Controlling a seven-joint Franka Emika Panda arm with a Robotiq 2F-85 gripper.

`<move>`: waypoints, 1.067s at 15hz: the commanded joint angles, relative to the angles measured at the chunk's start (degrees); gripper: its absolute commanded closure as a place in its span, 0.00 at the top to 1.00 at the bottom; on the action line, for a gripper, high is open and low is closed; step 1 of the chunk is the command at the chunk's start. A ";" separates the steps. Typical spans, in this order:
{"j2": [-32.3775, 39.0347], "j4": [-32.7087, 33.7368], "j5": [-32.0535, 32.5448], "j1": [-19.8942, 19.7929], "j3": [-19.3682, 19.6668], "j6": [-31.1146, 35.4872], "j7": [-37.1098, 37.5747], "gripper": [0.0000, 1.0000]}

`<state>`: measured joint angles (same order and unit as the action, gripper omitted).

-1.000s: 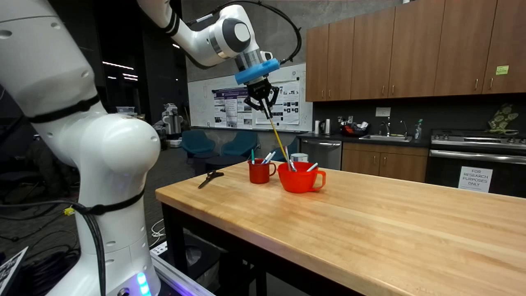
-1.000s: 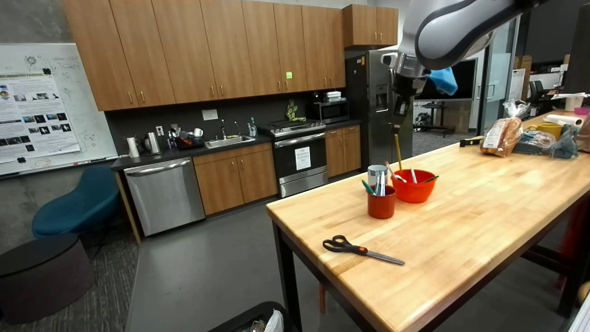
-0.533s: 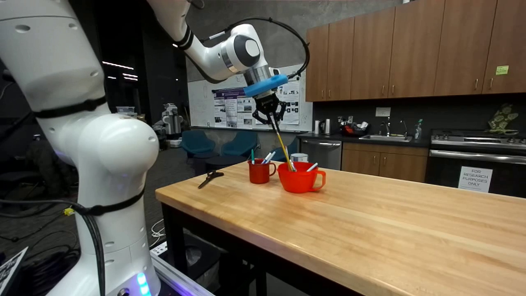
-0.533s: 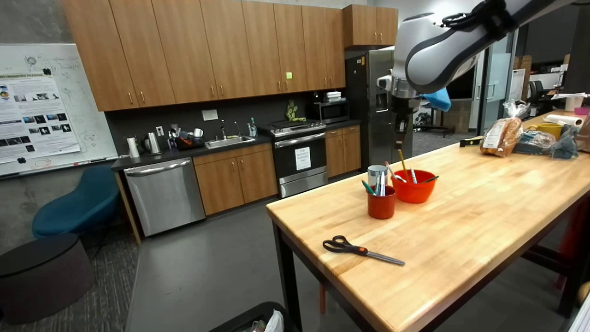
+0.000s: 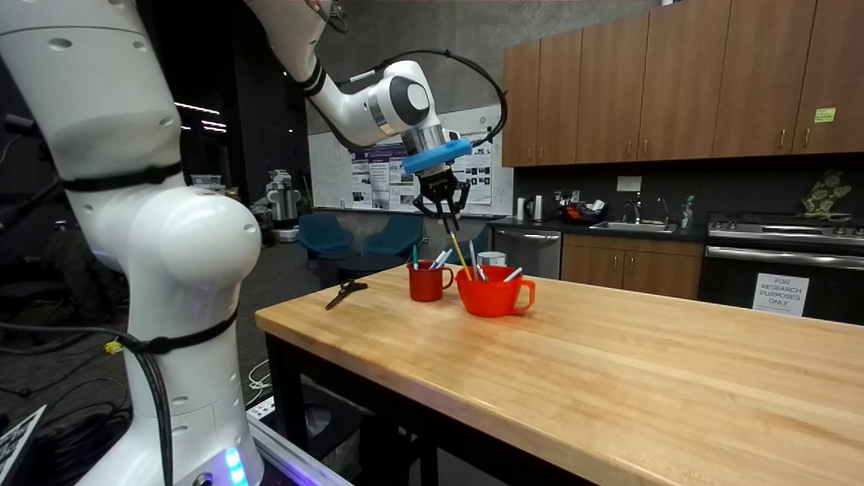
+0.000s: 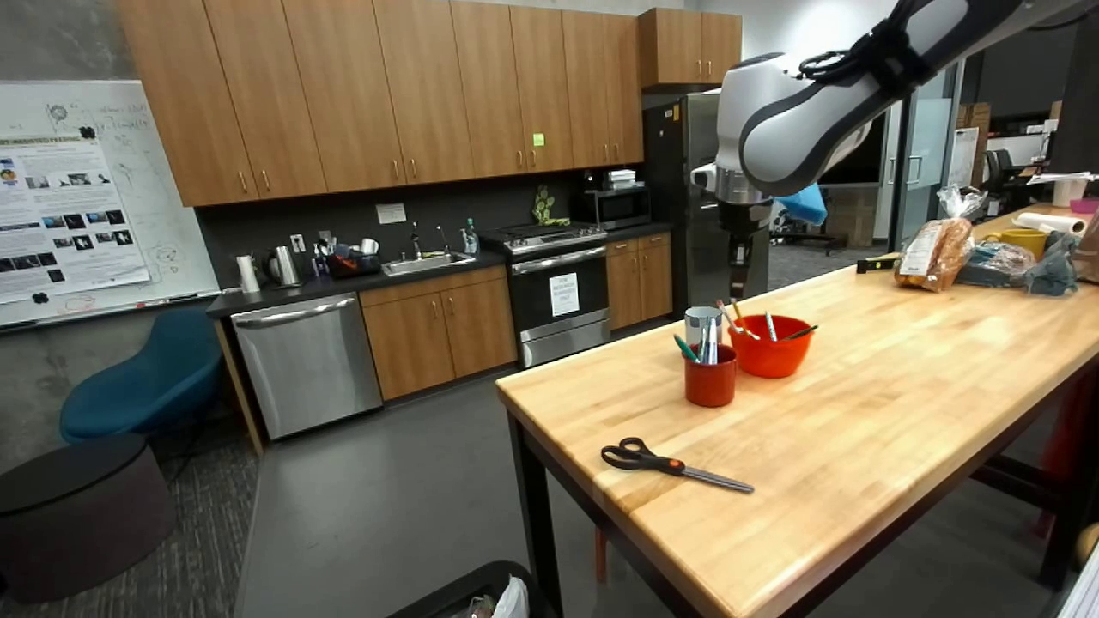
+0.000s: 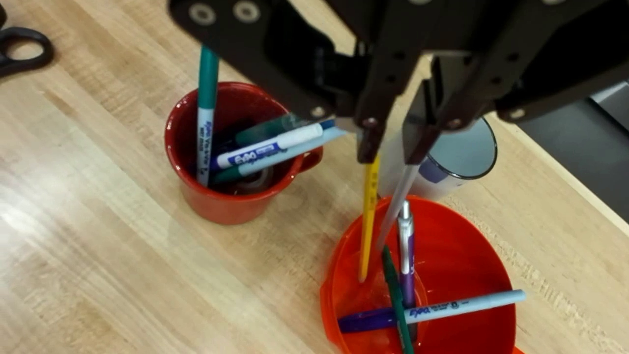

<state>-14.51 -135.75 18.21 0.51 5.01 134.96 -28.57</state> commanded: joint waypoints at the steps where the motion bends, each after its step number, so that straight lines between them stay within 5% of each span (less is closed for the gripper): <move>1: -0.04 0.64 0.07 -0.24 -0.94 -0.59 1.01 0.51; 8: -0.16 1.43 -10.33 2.33 0.33 -3.33 -7.47 0.98; 16: 4.35 5.99 -21.81 3.27 1.19 -5.65 -18.41 1.00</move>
<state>-13.00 -133.33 -0.21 3.29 5.23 131.81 -42.68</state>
